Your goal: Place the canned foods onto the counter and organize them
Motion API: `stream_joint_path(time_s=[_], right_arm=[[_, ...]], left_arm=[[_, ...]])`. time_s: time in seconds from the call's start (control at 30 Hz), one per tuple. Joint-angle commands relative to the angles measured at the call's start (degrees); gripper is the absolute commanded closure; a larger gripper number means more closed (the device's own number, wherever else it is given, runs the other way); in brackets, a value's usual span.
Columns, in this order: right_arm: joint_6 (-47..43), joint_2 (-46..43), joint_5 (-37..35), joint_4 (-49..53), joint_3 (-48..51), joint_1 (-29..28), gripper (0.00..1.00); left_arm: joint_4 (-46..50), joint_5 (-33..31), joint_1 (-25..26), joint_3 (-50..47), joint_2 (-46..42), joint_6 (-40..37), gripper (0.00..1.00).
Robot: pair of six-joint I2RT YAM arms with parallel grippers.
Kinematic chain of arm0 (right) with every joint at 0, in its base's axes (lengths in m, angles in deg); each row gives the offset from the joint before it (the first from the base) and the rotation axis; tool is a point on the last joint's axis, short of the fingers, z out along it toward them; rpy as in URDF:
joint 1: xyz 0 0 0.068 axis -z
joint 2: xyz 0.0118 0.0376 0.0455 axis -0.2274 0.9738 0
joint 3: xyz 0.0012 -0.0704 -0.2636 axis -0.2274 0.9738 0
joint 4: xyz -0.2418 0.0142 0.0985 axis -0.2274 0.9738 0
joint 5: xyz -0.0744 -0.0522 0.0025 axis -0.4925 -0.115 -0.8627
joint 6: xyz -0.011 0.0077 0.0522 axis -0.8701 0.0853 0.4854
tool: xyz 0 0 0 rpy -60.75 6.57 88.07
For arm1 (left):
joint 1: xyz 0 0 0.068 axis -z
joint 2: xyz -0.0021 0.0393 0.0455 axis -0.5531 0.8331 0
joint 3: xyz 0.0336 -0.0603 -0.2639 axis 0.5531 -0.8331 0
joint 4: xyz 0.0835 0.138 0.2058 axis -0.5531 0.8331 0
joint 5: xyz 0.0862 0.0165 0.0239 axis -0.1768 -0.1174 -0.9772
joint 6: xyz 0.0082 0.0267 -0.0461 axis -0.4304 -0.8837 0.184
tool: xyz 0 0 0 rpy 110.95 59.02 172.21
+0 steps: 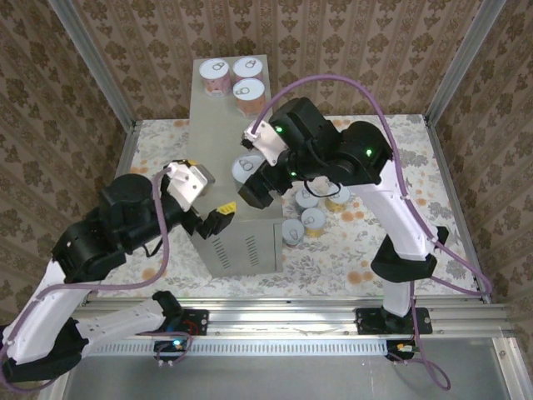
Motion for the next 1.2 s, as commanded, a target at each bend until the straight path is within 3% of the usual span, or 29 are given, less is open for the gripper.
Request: stream_joint_path(time_s=[0.0,0.27,0.53,0.7,0.87,1.17], right_arm=[[0.9,-8.1,-3.6,-3.2,5.3,-0.2,0.00],[4.3,-24.9,-10.7,-13.1,27.9,0.3,0.00],[6.3,-37.4,-10.1,-23.3,44.9,0.4,0.00],[7.9,-41.1,-7.7,-29.0,52.9,0.4,0.00],[8.8,-43.0,-7.2,-32.2,57.6,0.4,0.00],[8.6,-44.9,-6.9,-38.7,64.0,0.4,0.00]], left_arm=[[-4.2,4.2,-1.8,-0.7,1.0,-0.3,0.00],[-8.4,11.5,-5.6,-1.1,4.2,1.5,0.00],[-11.9,14.8,-6.7,-1.3,7.7,2.6,0.02],[-14.7,16.9,-8.2,-2.3,8.4,3.6,0.05],[-15.9,18.6,-10.2,-2.2,9.0,4.3,0.19],[-16.8,19.1,-19.3,-2.2,10.0,3.2,0.20]])
